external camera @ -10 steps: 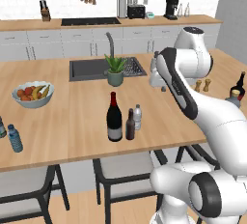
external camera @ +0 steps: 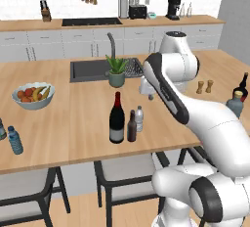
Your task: Move the plastic bottles in the middle to the plastics group, and the glass bottles in the middle to the glass group.
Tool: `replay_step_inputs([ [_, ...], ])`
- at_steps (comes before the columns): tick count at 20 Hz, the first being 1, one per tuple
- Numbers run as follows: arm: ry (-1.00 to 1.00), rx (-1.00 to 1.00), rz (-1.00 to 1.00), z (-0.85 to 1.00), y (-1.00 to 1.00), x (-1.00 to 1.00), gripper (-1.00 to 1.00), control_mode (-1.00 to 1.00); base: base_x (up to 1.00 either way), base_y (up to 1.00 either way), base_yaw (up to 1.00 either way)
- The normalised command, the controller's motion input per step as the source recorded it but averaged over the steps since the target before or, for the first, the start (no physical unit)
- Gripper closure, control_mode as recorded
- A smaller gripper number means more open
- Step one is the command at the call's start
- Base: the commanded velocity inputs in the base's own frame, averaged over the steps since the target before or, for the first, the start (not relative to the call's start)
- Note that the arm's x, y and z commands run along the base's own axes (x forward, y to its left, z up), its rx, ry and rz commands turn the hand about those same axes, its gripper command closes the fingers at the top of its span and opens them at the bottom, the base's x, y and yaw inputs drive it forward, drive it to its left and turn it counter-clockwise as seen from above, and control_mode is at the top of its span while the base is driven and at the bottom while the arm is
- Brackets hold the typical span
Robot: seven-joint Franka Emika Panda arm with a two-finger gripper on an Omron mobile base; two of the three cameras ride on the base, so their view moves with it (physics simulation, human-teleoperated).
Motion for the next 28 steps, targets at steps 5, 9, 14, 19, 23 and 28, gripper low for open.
replay_step_inputs([
  [5,-0.06,-0.07,0.0,-0.15,0.79,0.01,-1.0,-1.0,0.0,0.0,0.0],
  [9,-0.11,0.0,0.0,-0.09,0.6,0.0,-1.0,-1.0,0.0,0.0,0.0],
  [14,-0.16,0.12,-0.01,-0.03,0.35,0.0,-1.0,-1.0,0.0,0.0,0.0],
  [19,-0.16,0.22,-0.04,-0.01,0.25,0.03,-1.0,-1.0,0.0,0.0,0.0],
  [23,-0.12,0.06,-0.03,-0.12,0.28,0.26,-1.0,-1.0,0.0,0.0,0.0],
  [28,0.0,-0.08,0.0,0.0,0.0,0.32,-1.0,-1.0,0.0,0.0,0.0],
])
